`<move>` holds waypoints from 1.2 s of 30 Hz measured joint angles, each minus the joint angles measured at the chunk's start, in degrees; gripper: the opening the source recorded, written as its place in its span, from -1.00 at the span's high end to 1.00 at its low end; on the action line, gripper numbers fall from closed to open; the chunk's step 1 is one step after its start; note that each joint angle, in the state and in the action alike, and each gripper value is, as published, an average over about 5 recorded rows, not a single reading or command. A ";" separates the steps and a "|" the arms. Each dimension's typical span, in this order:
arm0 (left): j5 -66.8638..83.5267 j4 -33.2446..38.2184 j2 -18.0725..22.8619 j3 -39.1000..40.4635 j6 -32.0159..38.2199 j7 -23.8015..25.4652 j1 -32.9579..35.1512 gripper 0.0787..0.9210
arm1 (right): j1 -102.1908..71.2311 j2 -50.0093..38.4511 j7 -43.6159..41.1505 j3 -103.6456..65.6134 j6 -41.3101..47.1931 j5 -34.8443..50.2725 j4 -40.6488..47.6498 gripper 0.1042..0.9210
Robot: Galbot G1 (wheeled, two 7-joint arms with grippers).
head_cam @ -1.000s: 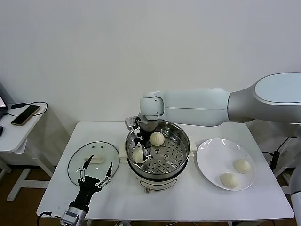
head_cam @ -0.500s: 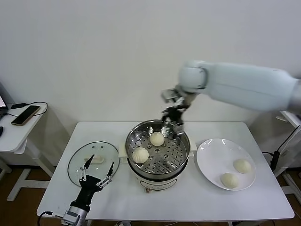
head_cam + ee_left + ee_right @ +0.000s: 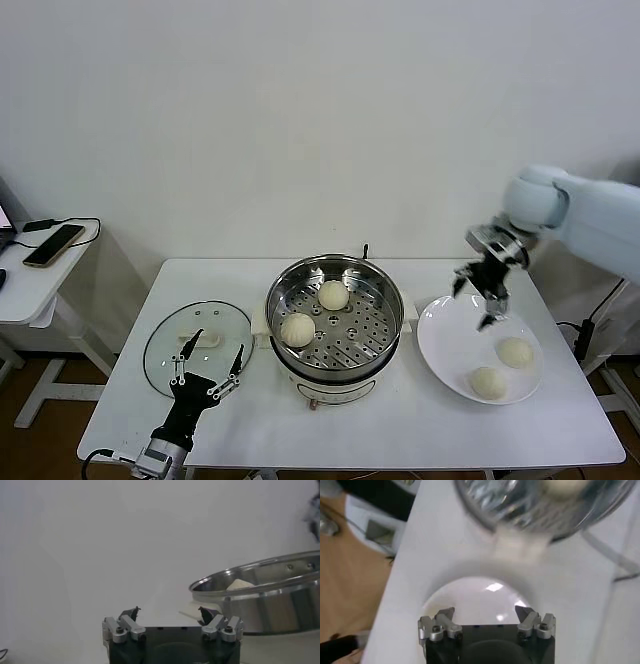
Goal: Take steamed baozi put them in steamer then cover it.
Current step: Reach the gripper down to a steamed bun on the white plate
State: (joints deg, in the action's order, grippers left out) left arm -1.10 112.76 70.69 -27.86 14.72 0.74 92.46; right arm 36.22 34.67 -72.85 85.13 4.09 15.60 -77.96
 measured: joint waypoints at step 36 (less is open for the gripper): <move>-0.41 -0.49 0.05 -0.06 0.55 0.05 0.56 -0.77 | -18.23 -2.10 8.52 -5.71 1.21 -4.45 4.15 -0.53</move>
State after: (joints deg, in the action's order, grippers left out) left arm -1.51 112.27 70.73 -27.91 15.26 0.80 93.02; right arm 17.99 32.57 -64.33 79.42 5.30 11.15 -73.81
